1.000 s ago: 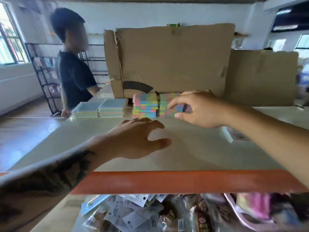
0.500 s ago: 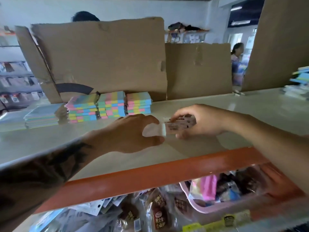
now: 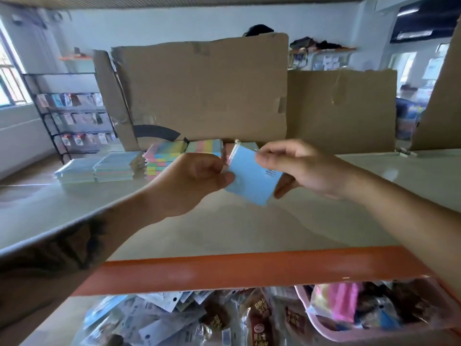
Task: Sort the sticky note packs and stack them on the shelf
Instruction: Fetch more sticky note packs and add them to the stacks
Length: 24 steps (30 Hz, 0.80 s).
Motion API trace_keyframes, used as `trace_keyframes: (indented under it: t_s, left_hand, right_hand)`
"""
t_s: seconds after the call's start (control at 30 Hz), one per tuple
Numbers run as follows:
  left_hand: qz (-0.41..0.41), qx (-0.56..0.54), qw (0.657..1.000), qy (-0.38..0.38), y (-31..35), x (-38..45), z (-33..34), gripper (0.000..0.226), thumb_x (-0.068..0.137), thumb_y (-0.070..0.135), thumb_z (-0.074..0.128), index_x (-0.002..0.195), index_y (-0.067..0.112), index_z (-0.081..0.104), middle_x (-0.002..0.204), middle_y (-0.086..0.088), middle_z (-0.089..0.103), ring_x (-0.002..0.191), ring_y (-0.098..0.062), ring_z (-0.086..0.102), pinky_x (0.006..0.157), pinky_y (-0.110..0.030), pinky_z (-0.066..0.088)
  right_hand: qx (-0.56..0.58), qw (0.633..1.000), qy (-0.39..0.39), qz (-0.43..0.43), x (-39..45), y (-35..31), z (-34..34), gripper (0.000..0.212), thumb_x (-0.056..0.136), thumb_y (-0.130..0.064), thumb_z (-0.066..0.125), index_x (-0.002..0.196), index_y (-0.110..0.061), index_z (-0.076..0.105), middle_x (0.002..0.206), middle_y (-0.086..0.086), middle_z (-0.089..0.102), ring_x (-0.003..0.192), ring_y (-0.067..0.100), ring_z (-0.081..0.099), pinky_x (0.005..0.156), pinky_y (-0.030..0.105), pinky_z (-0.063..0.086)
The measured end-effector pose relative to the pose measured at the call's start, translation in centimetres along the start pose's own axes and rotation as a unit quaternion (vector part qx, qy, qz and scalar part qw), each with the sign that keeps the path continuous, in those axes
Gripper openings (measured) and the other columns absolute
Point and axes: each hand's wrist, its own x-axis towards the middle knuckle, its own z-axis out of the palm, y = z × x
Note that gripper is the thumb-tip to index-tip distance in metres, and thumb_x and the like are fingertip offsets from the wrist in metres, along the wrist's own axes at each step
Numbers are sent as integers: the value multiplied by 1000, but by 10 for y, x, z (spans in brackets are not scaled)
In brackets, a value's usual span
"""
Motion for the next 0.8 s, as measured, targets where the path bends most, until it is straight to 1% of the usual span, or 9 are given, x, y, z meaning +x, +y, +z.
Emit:
trace_keyframes:
  t_s: [0.1,0.17,0.23,0.3,0.4,0.5,0.6,0.7,0.8]
  left_hand:
    - [-27,-10,999,27,-4,-17,-20,13,94,28,73,85,18,75,84,-3,75,79,-9,59,79,-20,42]
    - [-30,0,998,59,-7,-28,-31,12,94,30,72,86,22,76,84,4,76,84,-9,63,80,-8,42]
    - [-23,5,993,117,-11,-38,-40,10,91,36,76,88,27,76,82,7,76,81,-9,63,72,-18,47]
    - [-27,21,981,190,-14,-49,-51,11,88,36,78,94,28,73,77,8,72,65,-7,61,56,-19,43]
    - [-47,45,966,251,-24,-68,-73,45,76,51,85,112,36,63,93,10,71,78,-5,70,68,-29,55]
    - [-50,114,958,260,-35,-93,-93,79,53,75,75,122,42,55,105,20,64,94,-2,65,79,-33,55]
    - [-53,209,944,249,-39,-109,-106,94,49,80,68,132,40,50,118,23,56,106,-2,57,93,-38,52]
    - [-81,274,928,241,-44,-112,-124,96,52,79,69,135,38,48,119,22,50,112,-8,55,100,-42,46]
    - [-93,294,927,215,-49,-109,-145,81,50,72,69,122,36,56,113,16,58,104,-13,57,90,-36,49]
  right_hand:
    - [-12,1000,-20,-6,13,-13,19,27,75,-31,75,99,-19,69,92,15,71,84,21,67,81,50,58]
    - [19,999,-30,18,23,-19,37,36,67,-25,73,100,-11,65,88,17,65,81,27,62,73,46,54]
    - [49,997,-36,52,34,-28,61,48,58,-21,74,101,-3,60,87,14,60,78,28,55,64,41,45]
    - [81,993,-9,81,47,-36,86,53,52,-18,76,102,-10,60,80,11,61,69,26,54,59,35,39]
    - [153,982,36,107,65,-48,121,58,63,-10,78,115,-18,56,77,7,71,58,18,59,54,29,36]
    - [202,972,37,116,80,-57,154,56,71,-15,82,123,-21,59,89,5,77,70,19,67,56,31,41]
    - [235,965,34,115,88,-68,183,21,82,-14,80,95,-26,69,84,-2,75,70,15,65,66,34,41]
    - [279,952,31,126,95,-75,206,18,85,-12,79,87,-25,66,84,-2,74,75,18,62,73,38,40]
    - [273,954,5,120,104,-80,221,18,85,-20,81,94,-25,66,91,-2,75,79,19,64,71,36,43]
